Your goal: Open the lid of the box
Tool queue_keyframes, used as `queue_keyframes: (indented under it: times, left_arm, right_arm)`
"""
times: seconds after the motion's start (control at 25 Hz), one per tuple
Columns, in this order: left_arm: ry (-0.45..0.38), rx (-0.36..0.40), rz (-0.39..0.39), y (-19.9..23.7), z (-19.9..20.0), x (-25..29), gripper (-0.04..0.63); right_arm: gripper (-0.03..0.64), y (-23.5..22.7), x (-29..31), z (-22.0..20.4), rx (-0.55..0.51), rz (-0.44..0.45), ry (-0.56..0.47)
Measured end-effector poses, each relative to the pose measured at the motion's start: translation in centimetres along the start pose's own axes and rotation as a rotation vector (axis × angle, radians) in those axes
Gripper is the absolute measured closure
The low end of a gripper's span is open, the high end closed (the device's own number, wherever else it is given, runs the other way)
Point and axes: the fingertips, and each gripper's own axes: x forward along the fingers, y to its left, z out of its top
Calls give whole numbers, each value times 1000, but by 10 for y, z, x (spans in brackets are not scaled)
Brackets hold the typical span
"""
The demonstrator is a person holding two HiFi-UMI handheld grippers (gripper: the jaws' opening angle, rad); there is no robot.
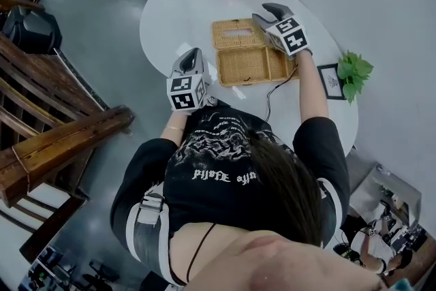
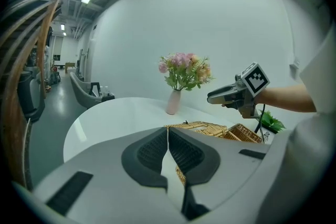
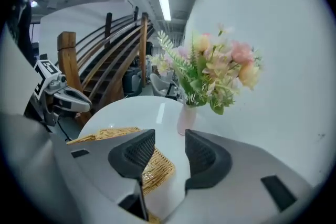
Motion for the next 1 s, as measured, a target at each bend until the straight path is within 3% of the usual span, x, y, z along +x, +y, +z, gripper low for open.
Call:
queue_keyframes:
  times: [0.4,0.64,1.0]
  left_arm:
    - [-49,41,-67,-24,18,-4,569]
    - [-86,62,-99,-35,30,-8,568]
    - [-115,94,-141,-54,38,-11,569]
  right_arm:
    - [414,6,-71,34,74,-135,-245]
    - [437,20,-104,39,61,-173,-272]
    - [436,33,-148,13,175,-315,-308]
